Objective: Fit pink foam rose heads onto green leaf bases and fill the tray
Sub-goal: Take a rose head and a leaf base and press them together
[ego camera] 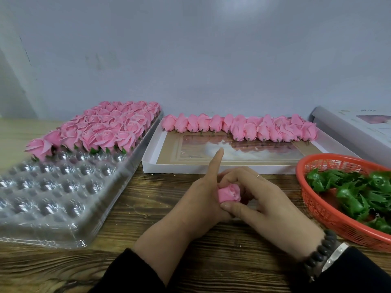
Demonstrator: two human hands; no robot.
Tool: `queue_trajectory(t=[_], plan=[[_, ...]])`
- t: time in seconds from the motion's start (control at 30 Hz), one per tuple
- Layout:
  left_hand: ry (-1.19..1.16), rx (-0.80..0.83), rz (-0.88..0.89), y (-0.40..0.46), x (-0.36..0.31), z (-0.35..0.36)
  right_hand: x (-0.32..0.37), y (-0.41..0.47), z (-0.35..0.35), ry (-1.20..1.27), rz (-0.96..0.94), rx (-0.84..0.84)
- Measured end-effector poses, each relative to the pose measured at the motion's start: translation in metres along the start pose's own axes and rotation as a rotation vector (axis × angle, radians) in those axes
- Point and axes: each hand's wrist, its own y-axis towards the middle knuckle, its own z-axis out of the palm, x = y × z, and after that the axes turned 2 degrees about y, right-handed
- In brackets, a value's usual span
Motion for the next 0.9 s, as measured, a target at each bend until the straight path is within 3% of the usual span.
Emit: queue_trajectory(t=[0.43,0.77,0.9], plan=[[-0.111,0.054,-0.064,0.0,-0.001,0.001,-0.007,0.003,0.007,0.517,0.157,-0.076],[-0.149,0.085,-0.104,0.0,0.003,-0.002,-0.01,0.004,0.009,0.603,0.237,-0.148],[-0.104,0.039,-0.134,-0.002,0.0,-0.013,-0.021,0.006,0.006,0.684,0.319,-0.304]])
